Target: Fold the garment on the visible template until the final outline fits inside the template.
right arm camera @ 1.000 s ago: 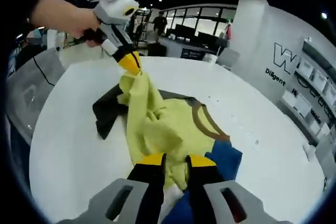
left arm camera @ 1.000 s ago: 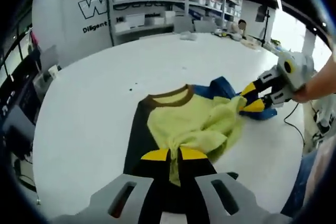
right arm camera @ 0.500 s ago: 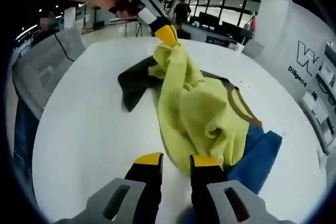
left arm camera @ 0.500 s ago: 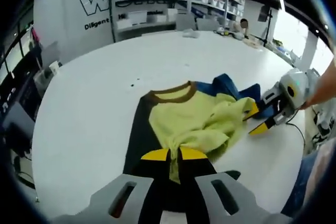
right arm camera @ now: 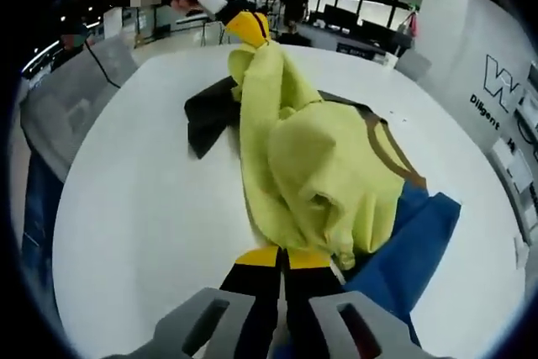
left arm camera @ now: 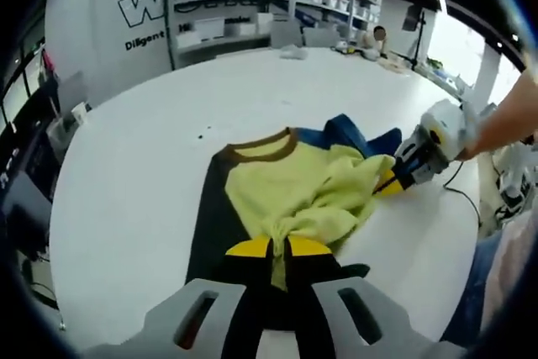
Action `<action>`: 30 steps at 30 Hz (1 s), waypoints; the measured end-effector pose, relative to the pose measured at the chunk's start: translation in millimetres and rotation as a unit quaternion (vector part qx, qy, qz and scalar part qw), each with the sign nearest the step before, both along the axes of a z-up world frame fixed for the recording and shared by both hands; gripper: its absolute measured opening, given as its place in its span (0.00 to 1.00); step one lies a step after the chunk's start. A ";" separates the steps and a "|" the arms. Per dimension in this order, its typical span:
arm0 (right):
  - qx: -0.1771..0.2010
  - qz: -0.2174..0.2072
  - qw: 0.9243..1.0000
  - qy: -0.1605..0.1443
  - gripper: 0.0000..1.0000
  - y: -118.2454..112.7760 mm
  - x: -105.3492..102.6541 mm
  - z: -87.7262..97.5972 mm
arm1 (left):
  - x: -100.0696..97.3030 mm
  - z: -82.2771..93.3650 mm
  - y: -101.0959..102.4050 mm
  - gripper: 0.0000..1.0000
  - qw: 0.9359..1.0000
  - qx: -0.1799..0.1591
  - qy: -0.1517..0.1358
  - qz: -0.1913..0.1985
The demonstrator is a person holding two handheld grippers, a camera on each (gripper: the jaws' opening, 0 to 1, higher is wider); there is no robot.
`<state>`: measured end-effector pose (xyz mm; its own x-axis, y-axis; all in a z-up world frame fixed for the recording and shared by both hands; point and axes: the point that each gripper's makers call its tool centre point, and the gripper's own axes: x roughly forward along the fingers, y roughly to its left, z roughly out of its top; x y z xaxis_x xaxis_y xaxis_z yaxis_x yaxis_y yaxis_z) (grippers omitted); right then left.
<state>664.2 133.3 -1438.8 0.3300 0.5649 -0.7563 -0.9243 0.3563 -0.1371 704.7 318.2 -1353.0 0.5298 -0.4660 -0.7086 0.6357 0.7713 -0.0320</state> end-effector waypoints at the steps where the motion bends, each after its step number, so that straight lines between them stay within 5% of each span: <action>1: 0.002 0.000 1.000 0.001 0.00 -2.3 -2.9 3.0 | -4.4 1.6 -0.3 0.11 1.000 0.002 -0.001 -0.006; 11: 0.032 0.022 0.999 0.009 0.00 -22.8 -57.8 47.1 | -68.8 -5.1 -8.8 0.11 0.995 0.002 0.030 -0.091; 17: 0.024 0.035 0.999 0.034 0.00 -32.6 -103.8 42.2 | -111.6 -24.3 -12.6 0.11 0.991 -0.006 0.056 -0.124; 21: 0.024 0.037 0.998 0.039 0.00 -35.3 -126.5 43.4 | -136.7 -42.2 -6.1 0.10 0.986 0.028 0.067 -0.150; 30: 0.014 0.030 0.998 0.055 0.00 -39.1 -165.1 26.8 | -158.6 -63.5 11.5 0.02 0.985 0.045 0.085 -0.144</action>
